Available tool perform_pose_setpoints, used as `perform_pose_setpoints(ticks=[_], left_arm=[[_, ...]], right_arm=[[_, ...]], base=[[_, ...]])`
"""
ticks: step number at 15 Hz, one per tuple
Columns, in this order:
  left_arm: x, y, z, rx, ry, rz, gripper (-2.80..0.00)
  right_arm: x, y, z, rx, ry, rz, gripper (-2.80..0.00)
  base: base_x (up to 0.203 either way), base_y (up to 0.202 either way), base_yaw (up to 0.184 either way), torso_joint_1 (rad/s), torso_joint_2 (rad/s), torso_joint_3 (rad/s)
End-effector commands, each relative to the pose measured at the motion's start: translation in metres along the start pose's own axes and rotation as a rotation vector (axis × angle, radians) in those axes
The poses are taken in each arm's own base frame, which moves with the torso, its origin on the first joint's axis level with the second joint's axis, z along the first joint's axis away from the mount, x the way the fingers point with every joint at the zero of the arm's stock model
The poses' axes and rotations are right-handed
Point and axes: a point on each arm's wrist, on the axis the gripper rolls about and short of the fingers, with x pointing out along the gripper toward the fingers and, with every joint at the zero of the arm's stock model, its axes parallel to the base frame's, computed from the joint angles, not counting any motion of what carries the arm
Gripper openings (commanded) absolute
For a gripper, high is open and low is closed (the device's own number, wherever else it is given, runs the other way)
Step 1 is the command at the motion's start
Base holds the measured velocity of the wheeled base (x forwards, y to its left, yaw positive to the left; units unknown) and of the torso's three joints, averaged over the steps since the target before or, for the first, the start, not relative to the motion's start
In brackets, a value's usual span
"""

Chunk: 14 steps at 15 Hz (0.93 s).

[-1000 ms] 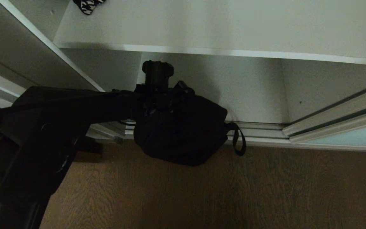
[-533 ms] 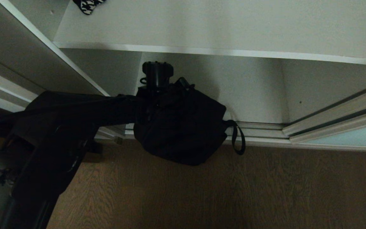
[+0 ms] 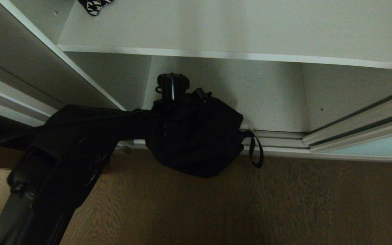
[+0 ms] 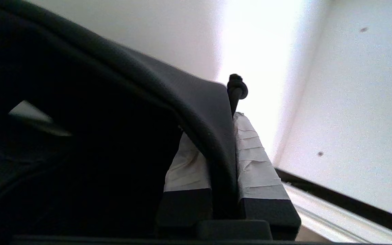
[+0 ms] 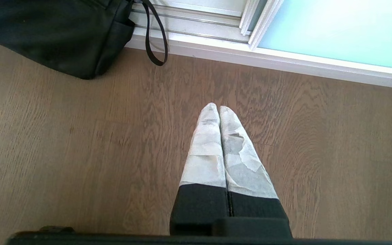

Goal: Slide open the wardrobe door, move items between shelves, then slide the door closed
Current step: Place the bag on the lower shelf

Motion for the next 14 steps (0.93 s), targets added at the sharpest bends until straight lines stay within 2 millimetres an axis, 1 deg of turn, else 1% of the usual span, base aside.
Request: perform_pose_setpoints(ticks=[1,4,6,9,12,14], left_arm=[[0.004,0.002,-0.007,0.003,-0.003,-0.012,-2.80],[0.011,0.012,-0.023,0.017,0.019,-0.007,-2.80],[0.012,0.014,-0.024,0.029,0.008,-0.015,-2.80],[0.015,0.014,-0.023,0.072,-0.054,-0.066,-2.80],[0.015,0.012,-0.021,0.091,-0.062,-0.071,-2.80],[0.016,0.015,-0.024,0.092,-0.056,-0.068,-2.80]], right_arm=[[0.000,0.000,0.000,-0.001,-0.001,0.001,-2.80],[0.000,0.000,0.000,-0.001,-0.001,0.001,-2.80],[0.000,0.000,0.000,-0.001,-0.001,0.001,-2.80],[0.000,0.000,0.000,-0.001,-0.001,0.001,-2.80],[0.000,0.000,0.000,-0.001,-0.001,0.001,-2.80],[0.000,0.000,0.000,-0.001,-0.001,0.001,-2.80]], base=[[0.000,0.000,0.000,0.000,0.00,0.000],[0.000,0.000,0.000,0.000,0.00,0.000],[0.000,0.000,0.000,0.000,0.00,0.000],[0.000,0.000,0.000,0.000,0.00,0.000],[0.000,0.000,0.000,0.000,0.00,0.000],[0.000,0.000,0.000,0.000,0.00,0.000]])
